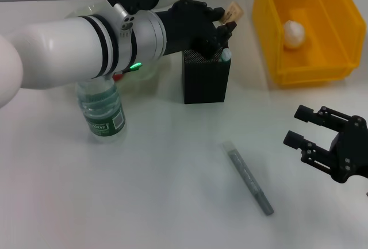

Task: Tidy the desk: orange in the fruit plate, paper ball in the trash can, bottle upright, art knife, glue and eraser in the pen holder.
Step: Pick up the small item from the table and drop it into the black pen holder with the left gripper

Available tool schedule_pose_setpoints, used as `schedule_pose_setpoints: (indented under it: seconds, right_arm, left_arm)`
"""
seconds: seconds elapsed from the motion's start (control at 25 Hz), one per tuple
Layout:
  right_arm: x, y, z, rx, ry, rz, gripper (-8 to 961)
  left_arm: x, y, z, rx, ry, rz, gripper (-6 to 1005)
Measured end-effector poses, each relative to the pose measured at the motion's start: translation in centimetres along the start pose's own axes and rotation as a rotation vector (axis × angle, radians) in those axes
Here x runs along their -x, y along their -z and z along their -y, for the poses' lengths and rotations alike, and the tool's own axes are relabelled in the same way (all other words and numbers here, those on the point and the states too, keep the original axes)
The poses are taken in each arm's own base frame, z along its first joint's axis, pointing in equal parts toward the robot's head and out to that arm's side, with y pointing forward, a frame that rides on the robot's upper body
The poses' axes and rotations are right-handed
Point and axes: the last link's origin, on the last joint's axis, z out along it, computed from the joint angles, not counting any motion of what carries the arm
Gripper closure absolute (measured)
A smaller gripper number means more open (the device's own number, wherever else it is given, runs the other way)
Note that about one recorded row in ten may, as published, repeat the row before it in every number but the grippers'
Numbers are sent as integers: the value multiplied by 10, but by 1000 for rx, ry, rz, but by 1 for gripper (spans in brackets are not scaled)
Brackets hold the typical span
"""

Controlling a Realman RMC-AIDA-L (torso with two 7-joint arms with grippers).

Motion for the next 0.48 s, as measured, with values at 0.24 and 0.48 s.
schedule_pose_setpoints:
  seconds: [0.24,0.48]
  right_arm:
    - [1,0,-1,4,-2,4,383]
    - [1,1,-2,8,-4,8,383]
  left_arm:
    - [1,0,0,-1,1,1,722]
    - [2,0,1,-2,3,4,719]
